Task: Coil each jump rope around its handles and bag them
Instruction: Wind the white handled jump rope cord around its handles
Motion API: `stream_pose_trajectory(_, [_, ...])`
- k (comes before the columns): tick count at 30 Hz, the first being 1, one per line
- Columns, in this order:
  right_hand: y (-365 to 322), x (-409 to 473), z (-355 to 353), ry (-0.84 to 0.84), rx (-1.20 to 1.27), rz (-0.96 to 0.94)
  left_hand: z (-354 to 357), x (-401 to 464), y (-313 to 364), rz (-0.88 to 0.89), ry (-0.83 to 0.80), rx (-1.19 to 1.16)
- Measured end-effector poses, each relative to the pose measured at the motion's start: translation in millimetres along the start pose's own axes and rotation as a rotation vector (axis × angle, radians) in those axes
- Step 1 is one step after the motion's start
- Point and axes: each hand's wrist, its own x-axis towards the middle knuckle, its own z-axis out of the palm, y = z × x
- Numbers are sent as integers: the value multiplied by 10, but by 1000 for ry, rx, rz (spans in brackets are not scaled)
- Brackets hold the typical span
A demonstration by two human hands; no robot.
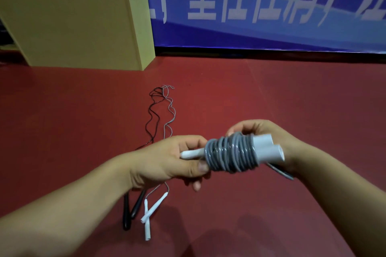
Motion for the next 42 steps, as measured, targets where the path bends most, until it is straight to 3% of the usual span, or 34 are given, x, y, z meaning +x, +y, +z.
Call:
stream_pose_trajectory(5, [4,11,117,32,-250,-67,-2,1,15,0,122,-246])
stream_pose_trajectory(16, [22,1,392,-222,-357,56,18,78,-25,-111,477,-118])
stream_pose_trajectory(22, [1,-23,482,-252,-319,121,-49,116,-109,-171,667,28])
stream_pose_trajectory(28, [-10,10,474,-127,-389,158,-81,144,-173,-162,794,162])
stream_pose_trajectory(37, [5,35,476,-46,-452,194,-47,172,-126,-226,900,831])
stream_pose_trajectory(42, [15,27,457,-82,-490,195,-58,166,-130,-260,908,929])
